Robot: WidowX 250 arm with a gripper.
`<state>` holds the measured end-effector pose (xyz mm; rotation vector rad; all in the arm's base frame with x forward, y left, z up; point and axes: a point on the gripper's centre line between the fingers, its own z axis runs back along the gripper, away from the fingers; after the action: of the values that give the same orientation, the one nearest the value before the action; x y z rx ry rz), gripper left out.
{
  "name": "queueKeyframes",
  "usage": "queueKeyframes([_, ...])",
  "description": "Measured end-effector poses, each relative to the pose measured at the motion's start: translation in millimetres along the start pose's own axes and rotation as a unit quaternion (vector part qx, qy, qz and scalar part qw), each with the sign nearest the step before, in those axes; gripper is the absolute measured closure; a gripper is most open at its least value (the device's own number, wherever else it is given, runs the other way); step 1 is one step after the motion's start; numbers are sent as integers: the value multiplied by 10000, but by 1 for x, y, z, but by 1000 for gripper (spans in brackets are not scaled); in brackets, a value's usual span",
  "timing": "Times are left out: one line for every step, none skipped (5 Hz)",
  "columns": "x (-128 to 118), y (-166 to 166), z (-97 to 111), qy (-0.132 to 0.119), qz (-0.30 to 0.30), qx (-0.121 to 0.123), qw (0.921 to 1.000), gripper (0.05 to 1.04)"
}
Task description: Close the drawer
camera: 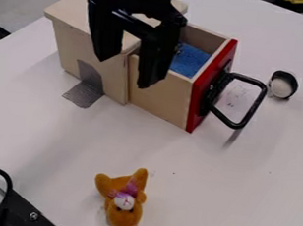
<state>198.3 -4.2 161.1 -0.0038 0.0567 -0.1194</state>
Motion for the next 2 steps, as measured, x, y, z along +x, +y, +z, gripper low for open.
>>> queueKeyframes([-2, -1, -5, 122, -15, -11, 9999, 85])
queueKeyframes([13, -10, -16, 249, -34, -162, 9996, 84])
